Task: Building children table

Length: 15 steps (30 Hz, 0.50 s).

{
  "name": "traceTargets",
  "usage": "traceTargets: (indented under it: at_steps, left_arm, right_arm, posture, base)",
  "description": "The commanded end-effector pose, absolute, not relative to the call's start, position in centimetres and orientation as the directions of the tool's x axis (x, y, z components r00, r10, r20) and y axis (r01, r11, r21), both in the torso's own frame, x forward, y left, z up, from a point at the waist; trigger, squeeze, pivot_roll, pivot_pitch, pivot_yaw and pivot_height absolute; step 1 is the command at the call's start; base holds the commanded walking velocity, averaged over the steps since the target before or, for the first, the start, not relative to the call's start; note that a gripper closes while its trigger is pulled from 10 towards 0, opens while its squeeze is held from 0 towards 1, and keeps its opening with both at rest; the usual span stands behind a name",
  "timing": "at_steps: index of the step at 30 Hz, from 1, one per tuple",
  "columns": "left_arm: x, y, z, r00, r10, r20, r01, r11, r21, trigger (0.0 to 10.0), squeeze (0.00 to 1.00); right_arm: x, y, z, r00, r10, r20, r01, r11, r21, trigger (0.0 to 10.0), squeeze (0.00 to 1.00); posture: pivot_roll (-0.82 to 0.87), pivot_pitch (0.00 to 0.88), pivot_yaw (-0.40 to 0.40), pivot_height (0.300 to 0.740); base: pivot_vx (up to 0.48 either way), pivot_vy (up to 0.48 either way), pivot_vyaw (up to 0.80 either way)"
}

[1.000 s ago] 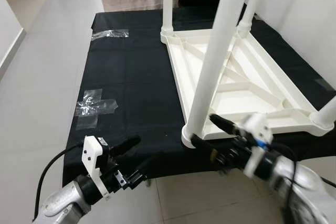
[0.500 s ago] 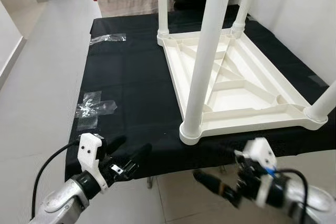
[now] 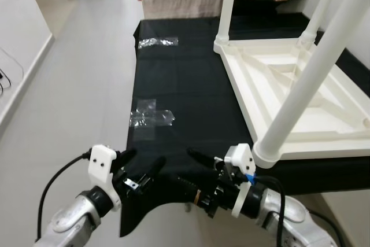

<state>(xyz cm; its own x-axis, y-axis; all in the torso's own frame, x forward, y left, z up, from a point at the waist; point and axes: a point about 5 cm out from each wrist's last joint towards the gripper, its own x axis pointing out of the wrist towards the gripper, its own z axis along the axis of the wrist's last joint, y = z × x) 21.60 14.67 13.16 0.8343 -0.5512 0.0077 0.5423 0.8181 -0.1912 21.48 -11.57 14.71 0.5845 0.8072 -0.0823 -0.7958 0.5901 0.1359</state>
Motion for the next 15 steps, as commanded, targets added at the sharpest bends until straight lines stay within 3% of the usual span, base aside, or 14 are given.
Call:
traceTargets:
  at_steps: [1,6,15]
  left_arm:
    - [21.7,15.1,13.1,0.842,-0.539,-0.015,0.529,0.832,-0.166,10.0,0.0]
    - [22.3,15.0,13.2,0.846,-0.534,-0.009,0.526,0.836,-0.153,10.0,0.0]
    - [22.7,15.0,13.3,0.862,-0.507,0.0,0.502,0.855,-0.131,10.0,0.0]
  right_arm:
    - [21.6,-11.0,15.0,0.584,0.809,-0.058,-0.801,0.587,0.119,10.0,0.0]
    - [23.6,-10.8,14.3,0.696,0.717,-0.051,-0.712,0.697,0.087,10.0,0.0]
    - [25.2,-10.3,14.6,0.757,0.653,-0.01,-0.652,0.756,0.052,10.0,0.0]
  posture:
    - [0.02,0.095,0.003,0.74]
    - [0.02,0.086,0.012,0.74]
    - [0.03,0.077,0.01,0.74]
  base:
    - [0.0,0.48,0.0]
    - [0.0,0.48,0.0]
    - [0.0,0.48,0.0]
